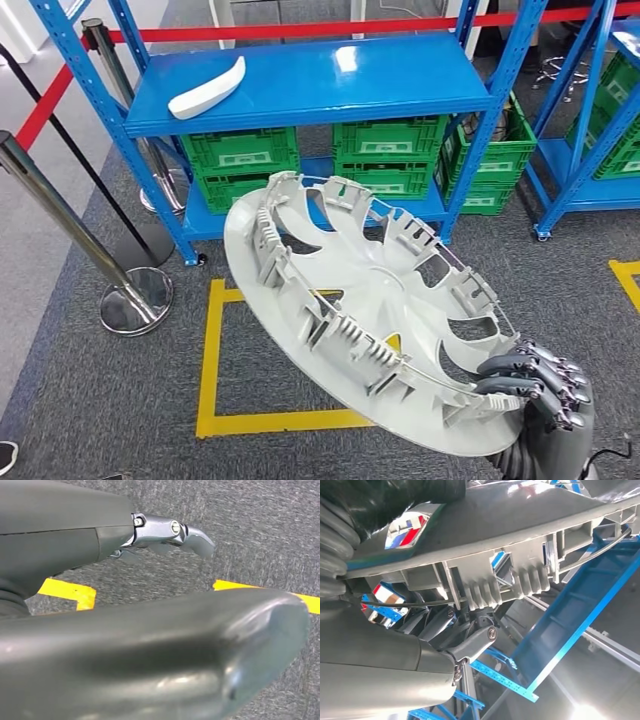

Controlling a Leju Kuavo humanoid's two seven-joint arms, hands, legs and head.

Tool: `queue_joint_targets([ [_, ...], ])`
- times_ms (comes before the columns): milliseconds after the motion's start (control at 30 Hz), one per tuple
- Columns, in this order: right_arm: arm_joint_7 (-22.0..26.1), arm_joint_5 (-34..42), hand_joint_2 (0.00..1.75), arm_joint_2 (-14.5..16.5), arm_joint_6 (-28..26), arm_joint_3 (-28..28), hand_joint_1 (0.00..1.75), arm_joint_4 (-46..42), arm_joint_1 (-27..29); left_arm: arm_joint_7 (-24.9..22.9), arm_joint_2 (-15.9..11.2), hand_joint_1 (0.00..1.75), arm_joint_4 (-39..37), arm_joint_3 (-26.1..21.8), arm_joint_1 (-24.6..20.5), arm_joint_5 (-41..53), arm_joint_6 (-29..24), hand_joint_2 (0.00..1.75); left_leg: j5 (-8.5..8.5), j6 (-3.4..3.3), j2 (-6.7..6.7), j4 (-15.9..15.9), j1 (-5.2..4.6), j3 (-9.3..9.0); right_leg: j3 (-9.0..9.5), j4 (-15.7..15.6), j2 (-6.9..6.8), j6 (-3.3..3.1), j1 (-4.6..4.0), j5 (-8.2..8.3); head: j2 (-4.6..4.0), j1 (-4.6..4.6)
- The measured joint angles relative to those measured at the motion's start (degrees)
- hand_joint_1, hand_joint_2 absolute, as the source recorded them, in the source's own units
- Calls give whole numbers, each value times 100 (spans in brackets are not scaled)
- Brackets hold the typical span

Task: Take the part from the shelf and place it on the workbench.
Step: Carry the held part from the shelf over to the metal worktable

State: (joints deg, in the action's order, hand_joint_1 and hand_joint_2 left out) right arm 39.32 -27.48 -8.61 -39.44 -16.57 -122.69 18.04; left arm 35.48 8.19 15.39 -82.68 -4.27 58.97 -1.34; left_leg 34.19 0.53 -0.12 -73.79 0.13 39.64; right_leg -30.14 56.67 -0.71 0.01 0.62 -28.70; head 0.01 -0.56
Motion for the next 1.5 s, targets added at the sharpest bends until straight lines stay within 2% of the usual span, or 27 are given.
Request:
queue_joint_targets([
  [67, 0, -20, 175, 0, 0, 3, 175, -1, -4, 4, -1, 0, -4, 5, -15, -3, -1, 0, -284, -47, -1, 15, -10, -266, -214, 74, -3, -2, -27, 126, 1, 2],
  [100, 1, -27, 175, 0, -1, 3, 175, -2, -4, 4, -3, 0, -5, 8, -19, -4, -1, 0, -416, -96, -3, 309, -24, -531, -316, 108, 1, 0, -37, 185, 0, 1],
  [167, 2, -43, 175, 0, -1, 5, 175, -9, -3, 9, -15, 0, -6, 17, -35, -6, 0, 0, -385, -205, -2, 1176, -67, -1151, -458, 149, 5, 31, -61, 294, 1, -3],
  [233, 2, -60, 175, 0, -2, 7, 175, -19, -10, 16, -22, 0, -8, 25, -56, -8, 1, 0, -244, -263, -3, 1721, -109, -1455, -522, 146, -8, 95, -54, 410, 0, -7],
  [300, 2, -72, 175, -1, -2, 10, 175, -31, -15, 20, -11, 0, -11, 26, -54, -13, 6, 0, -327, -293, 10, 1808, -119, -1390, -567, 128, -7, 164, -30, 493, -1, -1],
  [333, 2, -75, 175, -4, -2, 11, 175, -37, -15, 20, -7, 0, -14, 26, -49, -14, 9, 0, -405, -324, 24, 1824, -112, -1320, -613, 168, 7, 196, -21, 417, 0, -3],
  [400, -2, -79, 175, -9, -2, 10, 175, -42, -12, 16, 2, 0, -19, 27, -48, -16, 15, 0, -569, -372, 56, 1855, -85, -1154, -766, 550, 42, 244, -9, -94, 0, -28],
  [467, -8, -80, 175, -12, -2, 8, 175, -43, -16, 15, 3, 0, -21, 28, -53, -18, 20, 0, -727, -390, 64, 1842, -87, -952, -900, 1241, 52, 287, 2, -625, 1, -60],
  [500, -10, -80, 175, -13, -2, 9, 175, -43, -18, 15, 5, 0, -22, 28, -54, -17, 23, 0, -810, -385, 69, 1827, -88, -841, -901, 1528, 53, 303, 3, -678, 1, -66],
  [533, -12, -80, 175, -13, -2, 10, 175, -43, -20, 14, 5, 0, -22, 28, -54, -19, 26, 0, -888, -375, 73, 1804, -88, -722, -843, 1688, 53, 312, 3, -581, 1, -70],
  [567, -13, -80, 175, -13, -2, 11, 175, -43, -22, 14, 7, 0, -22, 28, -54, -20, 28, 0, -962, -361, 79, 1770, -86, -595, -697, 1662, 53, 314, 3, -384, 1, -74],
  [600, -13, -81, 175, -13, -2, 10, 175, -43, -24, 13, 8, 0, -22, 28, -55, -21, 30, 0, -1029, -344, 81, 1729, -84, -479, -456, 1452, 52, 312, 5, -198, 1, -75],
  [633, -14, -84, 175, -13, -2, 9, 175, -43, -33, 12, 8, 0, -22, 28, -57, -22, 30, 0, -1087, -321, 82, 1683, -89, -380, -122, 1065, 52, 306, 3, -149, 1, -75],
  [700, -16, -93, 175, -13, -2, 8, 175, -45, -60, 8, 6, 0, -22, 29, -64, -23, 30, 0, -1198, -271, 79, 1603, -105, -258, 485, 213, 59, 260, -9, -334, 1, -74],
  [733, -19, -101, 175, -13, -2, 8, 175, -49, -73, 5, 4, 0, -22, 30, -66, -24, 29, 0, -1259, -245, 77, 1589, -107, -227, 629, -42, 62, 225, -23, -447, 1, -74],
  [767, -20, -109, 175, -14, -3, 9, 175, -53, -78, 1, 1, 0, -22, 30, -61, -25, 28, 0, -1325, -217, 76, 1588, -105, -206, 641, -140, 62, 177, -32, -466, 1, -78],
  [833, -24, -125, 175, -15, -3, 10, 175, -58, -88, -7, -17, 0, -22, 30, -41, -26, 22, 0, -1281, -148, 57, 1552, -85, -148, 494, -113, 41, 80, -25, -361, 1, -83],
  [900, -26, -132, 175, -15, -2, 10, 175, -60, -91, -14, -27, 0, -23, 30, -21, -26, 17, 0, -764, -69, 39, 1193, -60, -64, 326, -109, 24, -1, -6, -210, 1, -56],
  [967, -26, -134, 175, -15, -2, 10, 175, -62, -88, -16, -23, 0, -25, 31, -21, -27, 16, 0, -142, -9, 37, 485, -35, 4, 160, -95, 20, -30, -11, -56, 1, -32],
  [1000, -26, -134, 175, -15, -2, 10, 175, -62, -88, -17, -22, 0, -25, 32, -26, -27, 16, 0, -13, 5, 37, 156, -28, 3, 68, -76, 17, -28, -14, 20, 1, -32],
  [1067, -26, -135, 175, -15, -2, 11, 175, -62, -88, -16, -23, 0, -25, 33, -35, -26, 16, 0, -189, -3, 36, -44, -25, -183, -138, -17, 16, -18, -18, 151, 1, -30],
  [1100, -26, -135, 175, -15, -3, 11, 175, -62, -86, -15, -24, 0, -25, 34, -36, -26, 16, 0, -362, -29, 35, 154, -28, -407, -252, 15, 19, -8, -21, 207, 1, -29],
  [1167, -31, -118, 175, -15, -3, 10, 175, -62, -82, -3, -34, 0, -25, 38, -40, -25, 16, 0, -451, -120, 31, 998, -48, -1051, -407, 64, 24, 26, -33, 298, 1, -32],
  [1233, -42, -62, 175, -15, -3, 8, 175, -63, -78, 18, -43, 0, -25, 42, -50, -25, 18, 0, -283, -188, 30, 1699, -79, -1486, -471, 86, 11, 85, -36, 390, 1, -35],
  [1300, -51, -11, 175, -16, -4, 5, 175, -65, -77, 33, -38, 0, -25, 45, -49, -26, 21, 0, -264, -230, 33, 1887, -90, -1527, -498, 82, -2, 162, -21, 473, 1, -35],
  [1367, -56, 19, 175, -26, -4, 0, 175, -69, -70, 39, -33, 0, -26, 45, -41, -29, 24, 0, -374, -299, 53, 1919, -73, -1451, -605, 222, 22, 226, -7, 354, 1, -44],
  [1500, -70, 138, 175, -68, -4, -35, 175, -75, -65, 43, -36, 0, -27, 45, -33, -56, 44, 0, -548, -364, 112, 1892, -75, -1206, -1077, 1521, 58, 310, 8, -451, 1, -84],
])
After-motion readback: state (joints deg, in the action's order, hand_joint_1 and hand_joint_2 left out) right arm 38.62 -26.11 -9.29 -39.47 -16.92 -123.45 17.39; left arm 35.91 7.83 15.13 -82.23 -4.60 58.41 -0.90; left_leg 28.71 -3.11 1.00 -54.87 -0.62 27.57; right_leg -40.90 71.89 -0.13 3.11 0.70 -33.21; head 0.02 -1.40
